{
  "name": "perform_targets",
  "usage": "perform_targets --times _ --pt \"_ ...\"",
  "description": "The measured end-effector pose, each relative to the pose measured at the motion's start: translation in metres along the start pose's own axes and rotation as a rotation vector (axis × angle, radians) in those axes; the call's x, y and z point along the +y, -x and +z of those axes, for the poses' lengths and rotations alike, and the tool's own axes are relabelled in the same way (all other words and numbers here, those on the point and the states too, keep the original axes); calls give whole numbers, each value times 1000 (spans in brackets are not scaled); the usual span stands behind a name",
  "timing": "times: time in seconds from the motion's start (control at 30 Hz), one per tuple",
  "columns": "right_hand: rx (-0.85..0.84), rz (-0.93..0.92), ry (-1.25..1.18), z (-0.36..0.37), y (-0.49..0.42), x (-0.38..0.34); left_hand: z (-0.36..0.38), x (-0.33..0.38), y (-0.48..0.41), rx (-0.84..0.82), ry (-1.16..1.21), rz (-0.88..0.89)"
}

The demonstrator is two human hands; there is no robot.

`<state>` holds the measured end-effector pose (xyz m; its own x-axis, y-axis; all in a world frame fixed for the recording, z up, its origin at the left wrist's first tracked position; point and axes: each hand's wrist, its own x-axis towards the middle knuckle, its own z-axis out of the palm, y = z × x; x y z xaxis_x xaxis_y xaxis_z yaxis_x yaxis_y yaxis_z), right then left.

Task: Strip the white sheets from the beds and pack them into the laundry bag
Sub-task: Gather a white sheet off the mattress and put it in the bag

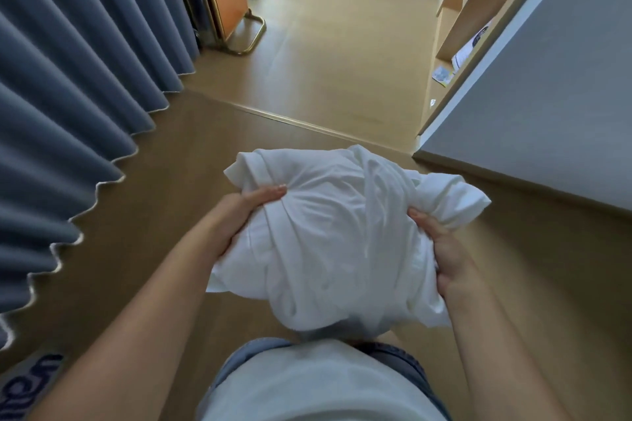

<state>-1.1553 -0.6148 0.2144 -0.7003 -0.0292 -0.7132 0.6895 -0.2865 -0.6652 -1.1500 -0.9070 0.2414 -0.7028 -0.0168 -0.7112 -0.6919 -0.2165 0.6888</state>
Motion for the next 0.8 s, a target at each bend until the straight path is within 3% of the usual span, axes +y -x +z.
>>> perform_targets --times 0.47,0.67,0.8 --pt "-104 55 84 79 -329 -295 65 268 -284 123 105 -34" --pt "-89 98 85 143 -478 -395 57 397 -431 157 63 -66" --pt "-18 66 39 176 -549 -471 66 502 -522 93 18 -99"
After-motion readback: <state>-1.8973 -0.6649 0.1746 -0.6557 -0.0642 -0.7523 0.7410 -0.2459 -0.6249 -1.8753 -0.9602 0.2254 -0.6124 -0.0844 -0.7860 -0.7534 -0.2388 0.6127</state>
